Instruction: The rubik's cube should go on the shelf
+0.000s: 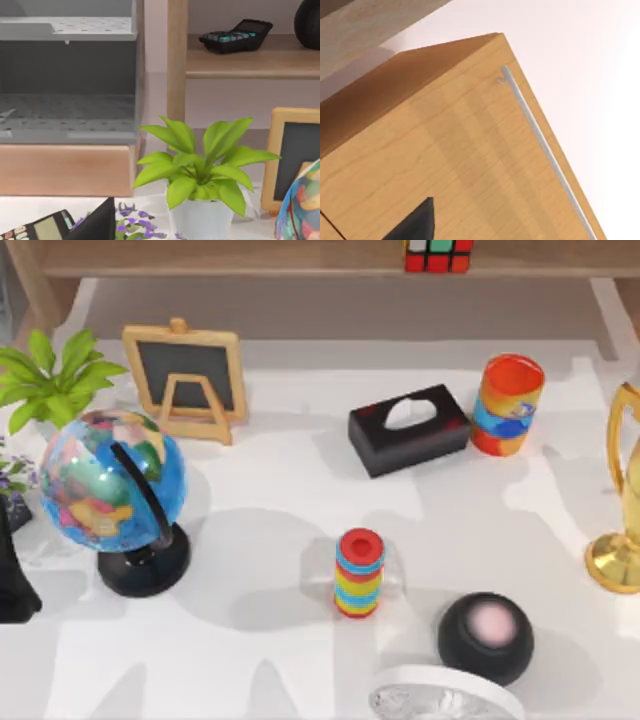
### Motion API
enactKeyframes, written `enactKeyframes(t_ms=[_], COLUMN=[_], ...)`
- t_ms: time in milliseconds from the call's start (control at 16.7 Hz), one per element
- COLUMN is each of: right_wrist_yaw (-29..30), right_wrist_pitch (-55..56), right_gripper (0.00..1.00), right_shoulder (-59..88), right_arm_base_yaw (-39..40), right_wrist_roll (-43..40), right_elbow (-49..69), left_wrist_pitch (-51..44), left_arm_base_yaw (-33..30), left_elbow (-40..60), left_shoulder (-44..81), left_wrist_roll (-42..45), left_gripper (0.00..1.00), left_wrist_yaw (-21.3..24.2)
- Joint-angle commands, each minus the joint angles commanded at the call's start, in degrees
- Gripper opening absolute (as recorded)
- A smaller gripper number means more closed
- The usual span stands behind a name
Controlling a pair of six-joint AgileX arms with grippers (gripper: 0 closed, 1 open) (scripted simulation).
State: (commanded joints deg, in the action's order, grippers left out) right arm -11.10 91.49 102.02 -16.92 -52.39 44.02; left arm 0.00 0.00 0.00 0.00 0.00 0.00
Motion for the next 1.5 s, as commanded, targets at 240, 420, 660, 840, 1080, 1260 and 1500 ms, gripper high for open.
enactKeyframes(t_ms=[240, 420, 660, 840, 1080, 1260, 1500], right_wrist_yaw=[-11.9, -19.7, -27.7, -29.8, -29.7, -28.6, -26.5], right_wrist_pitch=[4.0, 4.3, 2.0, 1.0, 1.0, -0.2, -2.2], right_gripper=[1.00, 1.00, 1.00, 1.00, 1.00, 1.00, 1.00], right_shoulder=[0.4, 4.4, 12.1, 14.6, 14.5, 15.1, 16.1], right_arm_base_yaw=[-17.4, -24.8, -26.7, -25.9, -26.0, -24.7, -22.5], right_wrist_roll=[-15.7, -25.7, -34.5, -36.5, -36.4, -36.5, -36.6], right_elbow=[-11.6, -17.3, -19.2, -19.1, -19.0, -17.4, -14.6], left_wrist_pitch=[0.0, 0.0, 0.0, 0.0, 0.0, 0.0, 0.0], left_arm_base_yaw=[0.0, 0.0, 0.0, 0.0, 0.0, 0.0, 0.0], left_elbow=[0.0, 0.0, 0.0, 0.0, 0.0, 0.0, 0.0], left_shoulder=[0.0, 0.0, 0.0, 0.0, 0.0, 0.0, 0.0], left_wrist_roll=[0.0, 0.0, 0.0, 0.0, 0.0, 0.0, 0.0], left_gripper=[1.00, 1.00, 1.00, 1.00, 1.00, 1.00, 1.00], left_wrist_yaw=[0.0, 0.0, 0.0, 0.0, 0.0, 0.0, 0.0])
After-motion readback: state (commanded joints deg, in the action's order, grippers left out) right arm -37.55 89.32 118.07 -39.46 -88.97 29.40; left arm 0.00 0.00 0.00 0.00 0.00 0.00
